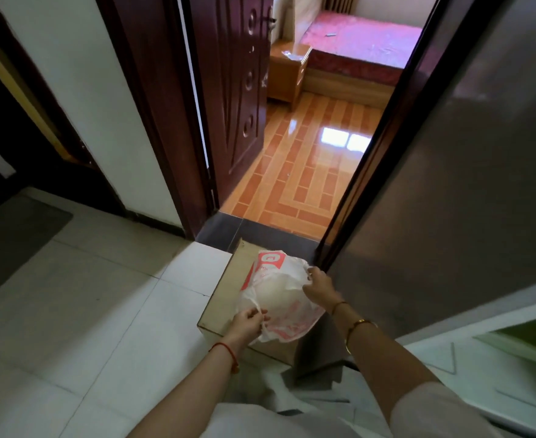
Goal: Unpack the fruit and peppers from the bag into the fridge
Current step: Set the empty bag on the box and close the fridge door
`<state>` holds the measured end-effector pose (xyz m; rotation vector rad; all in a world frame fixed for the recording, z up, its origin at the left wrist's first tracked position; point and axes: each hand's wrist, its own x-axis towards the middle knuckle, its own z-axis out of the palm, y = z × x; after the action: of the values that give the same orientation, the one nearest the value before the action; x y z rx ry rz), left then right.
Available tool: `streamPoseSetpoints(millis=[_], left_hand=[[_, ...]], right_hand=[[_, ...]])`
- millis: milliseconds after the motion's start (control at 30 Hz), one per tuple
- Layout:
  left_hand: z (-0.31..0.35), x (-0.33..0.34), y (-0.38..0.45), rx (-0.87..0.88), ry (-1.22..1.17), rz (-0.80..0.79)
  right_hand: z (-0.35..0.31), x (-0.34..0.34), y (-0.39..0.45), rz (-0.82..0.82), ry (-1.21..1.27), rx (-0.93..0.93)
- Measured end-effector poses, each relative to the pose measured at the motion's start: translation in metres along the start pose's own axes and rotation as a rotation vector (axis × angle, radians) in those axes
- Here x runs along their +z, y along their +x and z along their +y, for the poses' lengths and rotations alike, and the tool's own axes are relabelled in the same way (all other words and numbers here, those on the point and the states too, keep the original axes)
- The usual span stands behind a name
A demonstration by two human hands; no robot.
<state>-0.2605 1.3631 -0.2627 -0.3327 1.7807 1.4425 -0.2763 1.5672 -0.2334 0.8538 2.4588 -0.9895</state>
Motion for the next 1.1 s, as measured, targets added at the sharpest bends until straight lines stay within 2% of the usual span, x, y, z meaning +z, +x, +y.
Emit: streamPoseSetpoints(millis=[200, 300, 400, 567, 700, 867, 1100], left_hand=[[0.013, -0.012, 0.012, 0.060, 0.219, -0.034], [0.028, -0.022, 0.008, 0.190, 0.445, 0.011], [0.045, -0.035, -0.001, 0.317, 0.581, 0.032], [0.070, -0.060, -0.018, 0.589, 0.730, 0.071], [0.089, -0.070, -0.036, 0.759, 0.778, 0.087], [0.094, -0.075, -0.064, 0.934, 0.765, -0.010], [0.078, -0.051, -0.110, 1.083, 0.885, -0.171]], right_hand=[[-0.004, 0.002, -0.002, 0.087, 0.054, 0.040], [0.004, 0.005, -0.003, 0.155, 0.093, -0.025], [0.043, 0.018, 0.013, 0.219, 0.131, -0.090], [-0.001, -0.011, -0.083, 0.378, 0.126, -0.224], [-0.015, -0.018, -0.140, 0.447, 0.158, -0.242], [-0.006, -0.008, -0.207, 0.589, 0.097, -0.158], [0.040, 0.018, -0.283, 0.704, 0.181, -0.003]])
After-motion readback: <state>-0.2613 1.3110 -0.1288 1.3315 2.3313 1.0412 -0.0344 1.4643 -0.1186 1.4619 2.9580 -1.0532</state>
